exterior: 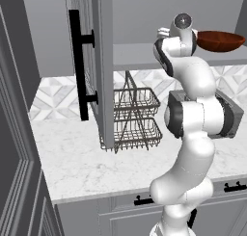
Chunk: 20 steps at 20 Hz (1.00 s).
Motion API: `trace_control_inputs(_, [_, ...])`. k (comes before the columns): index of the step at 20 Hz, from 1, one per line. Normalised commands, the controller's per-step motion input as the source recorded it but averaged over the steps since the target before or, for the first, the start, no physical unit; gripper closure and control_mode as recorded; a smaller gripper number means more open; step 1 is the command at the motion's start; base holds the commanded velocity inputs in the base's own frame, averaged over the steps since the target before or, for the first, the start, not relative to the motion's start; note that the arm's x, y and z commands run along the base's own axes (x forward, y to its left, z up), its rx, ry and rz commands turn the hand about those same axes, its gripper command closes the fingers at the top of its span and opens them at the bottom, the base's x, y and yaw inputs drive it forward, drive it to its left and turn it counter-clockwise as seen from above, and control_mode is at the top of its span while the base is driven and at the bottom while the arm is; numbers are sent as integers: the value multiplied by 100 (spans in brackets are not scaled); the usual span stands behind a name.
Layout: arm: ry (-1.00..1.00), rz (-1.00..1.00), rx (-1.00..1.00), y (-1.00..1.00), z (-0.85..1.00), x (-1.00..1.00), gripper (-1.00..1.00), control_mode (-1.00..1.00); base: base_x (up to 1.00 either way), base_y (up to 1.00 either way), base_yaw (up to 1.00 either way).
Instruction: Gather all objects into one cabinet and sort the glasses and bowls to opposite sides.
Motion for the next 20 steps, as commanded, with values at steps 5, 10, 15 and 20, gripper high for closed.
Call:
trace_control_inputs(5, [0, 0, 0, 0, 0, 6, 100, -100, 0, 0, 0])
trace_control_inputs(10, [0, 0, 0, 0, -2, -5, 100, -100, 0, 0, 0])
trace_control_inputs(15, [-1, 9, -1, 25, 0, -68, 100, -100, 0, 0, 0])
trace_control_inputs(20, [0, 25, 0, 57, 0, -68, 100, -100, 0, 0, 0])
